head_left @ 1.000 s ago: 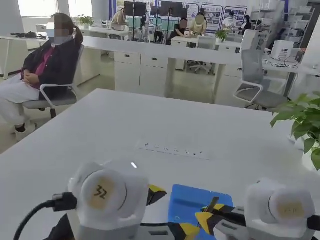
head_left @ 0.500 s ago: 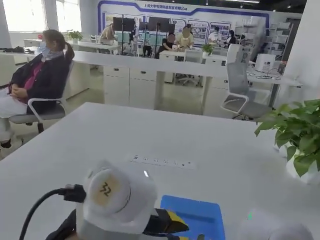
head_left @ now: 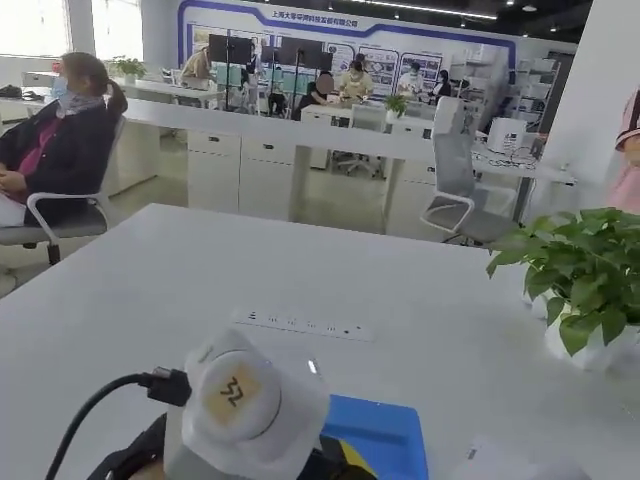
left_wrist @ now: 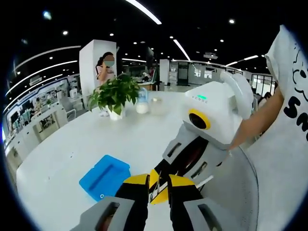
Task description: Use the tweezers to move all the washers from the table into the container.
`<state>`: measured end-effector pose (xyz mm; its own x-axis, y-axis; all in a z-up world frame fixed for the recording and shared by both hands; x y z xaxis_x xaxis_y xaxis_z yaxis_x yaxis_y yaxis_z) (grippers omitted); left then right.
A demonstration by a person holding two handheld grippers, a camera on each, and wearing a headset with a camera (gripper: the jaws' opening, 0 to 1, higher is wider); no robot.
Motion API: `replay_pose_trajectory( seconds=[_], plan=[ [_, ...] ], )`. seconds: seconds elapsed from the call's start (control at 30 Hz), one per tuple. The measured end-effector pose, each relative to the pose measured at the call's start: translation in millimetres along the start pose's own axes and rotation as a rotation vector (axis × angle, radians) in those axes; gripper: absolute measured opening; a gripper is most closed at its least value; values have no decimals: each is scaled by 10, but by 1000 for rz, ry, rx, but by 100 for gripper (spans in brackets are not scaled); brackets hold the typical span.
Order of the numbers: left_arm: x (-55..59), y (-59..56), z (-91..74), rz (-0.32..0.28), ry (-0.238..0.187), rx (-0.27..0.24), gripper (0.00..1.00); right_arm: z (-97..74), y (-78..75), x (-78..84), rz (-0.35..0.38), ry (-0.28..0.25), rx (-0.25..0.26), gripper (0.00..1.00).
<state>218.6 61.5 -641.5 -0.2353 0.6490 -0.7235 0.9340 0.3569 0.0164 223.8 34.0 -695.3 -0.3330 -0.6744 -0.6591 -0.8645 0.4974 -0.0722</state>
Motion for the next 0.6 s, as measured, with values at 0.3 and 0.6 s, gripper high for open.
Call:
replay_pose_trajectory(
  seconds=[0.3,0.6],
  plan=[
    [137,-75,97,45,66,29,0,152,0,199,-75,71,23,5],
    [373,-25,398,117,128,0,0,352,-126,498,-100,155,90,7]
  ],
)
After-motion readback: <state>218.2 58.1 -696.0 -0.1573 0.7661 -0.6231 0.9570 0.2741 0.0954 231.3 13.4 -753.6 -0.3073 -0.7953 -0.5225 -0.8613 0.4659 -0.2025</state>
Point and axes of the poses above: the centre of the closed fingertips' face, and the gripper's own axes: z roughly forward along the fingers, y roughly to its left, x roughly out of its underside, the point moved 4 cm from there along -z, roughly backward along the fingers, and after that the axes turned 14 degrees about y, right-handed, at the moved point
